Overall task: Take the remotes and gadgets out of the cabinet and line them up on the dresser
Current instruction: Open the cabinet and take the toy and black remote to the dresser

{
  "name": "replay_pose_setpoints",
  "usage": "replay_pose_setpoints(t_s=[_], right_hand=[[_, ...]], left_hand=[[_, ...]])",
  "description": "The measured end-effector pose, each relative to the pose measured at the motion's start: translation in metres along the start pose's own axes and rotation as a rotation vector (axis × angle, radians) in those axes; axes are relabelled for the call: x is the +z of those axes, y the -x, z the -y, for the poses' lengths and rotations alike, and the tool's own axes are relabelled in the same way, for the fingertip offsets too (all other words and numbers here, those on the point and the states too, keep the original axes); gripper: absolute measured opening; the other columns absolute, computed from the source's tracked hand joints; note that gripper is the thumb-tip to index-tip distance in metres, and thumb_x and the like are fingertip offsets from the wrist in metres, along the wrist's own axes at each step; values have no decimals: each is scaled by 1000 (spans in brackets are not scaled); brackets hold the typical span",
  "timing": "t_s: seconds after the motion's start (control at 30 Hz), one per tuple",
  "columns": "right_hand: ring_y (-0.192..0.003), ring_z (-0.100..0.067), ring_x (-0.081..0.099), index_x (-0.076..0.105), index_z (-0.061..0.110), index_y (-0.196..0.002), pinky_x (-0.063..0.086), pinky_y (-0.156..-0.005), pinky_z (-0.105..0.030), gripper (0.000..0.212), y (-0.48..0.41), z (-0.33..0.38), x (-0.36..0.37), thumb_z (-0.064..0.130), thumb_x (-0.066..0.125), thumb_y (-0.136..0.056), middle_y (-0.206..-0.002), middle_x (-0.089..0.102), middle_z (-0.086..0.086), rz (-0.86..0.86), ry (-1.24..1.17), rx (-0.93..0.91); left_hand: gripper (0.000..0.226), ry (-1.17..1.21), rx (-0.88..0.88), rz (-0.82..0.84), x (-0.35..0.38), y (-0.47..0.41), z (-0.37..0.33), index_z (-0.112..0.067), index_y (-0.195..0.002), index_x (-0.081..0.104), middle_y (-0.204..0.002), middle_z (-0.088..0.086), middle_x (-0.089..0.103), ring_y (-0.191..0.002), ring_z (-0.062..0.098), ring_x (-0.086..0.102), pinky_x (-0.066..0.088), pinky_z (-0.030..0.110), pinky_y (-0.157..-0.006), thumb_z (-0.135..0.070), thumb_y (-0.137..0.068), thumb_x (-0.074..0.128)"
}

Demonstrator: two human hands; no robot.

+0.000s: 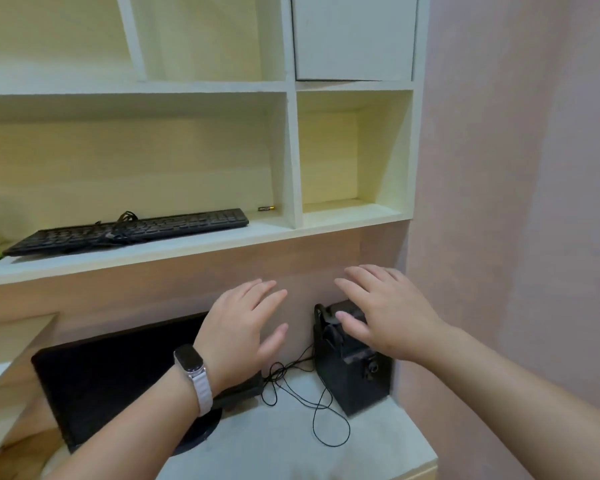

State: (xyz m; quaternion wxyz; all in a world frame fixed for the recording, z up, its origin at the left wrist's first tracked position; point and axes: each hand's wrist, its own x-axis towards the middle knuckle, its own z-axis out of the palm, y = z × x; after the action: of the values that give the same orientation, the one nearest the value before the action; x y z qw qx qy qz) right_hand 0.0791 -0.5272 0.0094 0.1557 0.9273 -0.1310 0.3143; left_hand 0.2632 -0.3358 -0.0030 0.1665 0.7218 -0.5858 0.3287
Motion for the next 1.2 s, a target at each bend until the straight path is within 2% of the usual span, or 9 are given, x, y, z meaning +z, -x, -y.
replay_pose_setpoints(t_s=[0.17,0.37,0.47,0.77,0.97,1.2], right_hand=[[-115,-29,59,61,18,-125,47,-96,-42,53,-51,-68,-5,52,44,-88,-126,64,-7,-48,38,-81],[-106,-32,64,68,16,-114,51,-85,-41,52,-118,-113,-14,51,43,-84,-118,68,-9,-222,26,-131],[-107,-33,63,68,15,-115,50,-87,-43,53,-154,-126,-25,51,43,-85,-118,67,-10,-285,49,-172],[-113,-33,58,62,12,-121,46,-91,-44,52,-259,-131,-79,49,45,-88,-124,62,-12,-481,253,-288],[-117,-33,54,60,10,-123,43,-98,-47,48,-329,-129,-108,43,51,-90,-126,60,-12,-616,437,-360],[-138,-35,40,51,15,-139,35,-110,-51,56,-361,-146,-106,49,44,-96,-149,45,-15,-568,582,-524]], left_hand=[[50,-52,-39,-51,14,-71,-10,-17,-126,65,-130,6,63,-121,27,58,48,43,-98,-44,-85,54],[45,-138,-22,-173,11,-144,10,-16,-120,66,-122,5,65,-112,27,60,49,40,-90,-42,-85,56],[45,-177,1,-256,1,-183,26,-15,-117,68,-120,5,66,-110,25,59,48,38,-84,-42,-84,54],[42,-313,140,-544,-29,-289,84,-12,-119,68,-127,11,63,-122,31,56,40,49,-103,-35,-84,64],[44,-419,274,-707,-30,-326,116,-12,-123,67,-131,13,61,-124,31,56,39,47,-103,-39,-90,56],[49,-486,355,-863,-14,-338,130,-13,-121,69,-134,7,62,-124,25,58,33,46,-104,-44,-86,55]])
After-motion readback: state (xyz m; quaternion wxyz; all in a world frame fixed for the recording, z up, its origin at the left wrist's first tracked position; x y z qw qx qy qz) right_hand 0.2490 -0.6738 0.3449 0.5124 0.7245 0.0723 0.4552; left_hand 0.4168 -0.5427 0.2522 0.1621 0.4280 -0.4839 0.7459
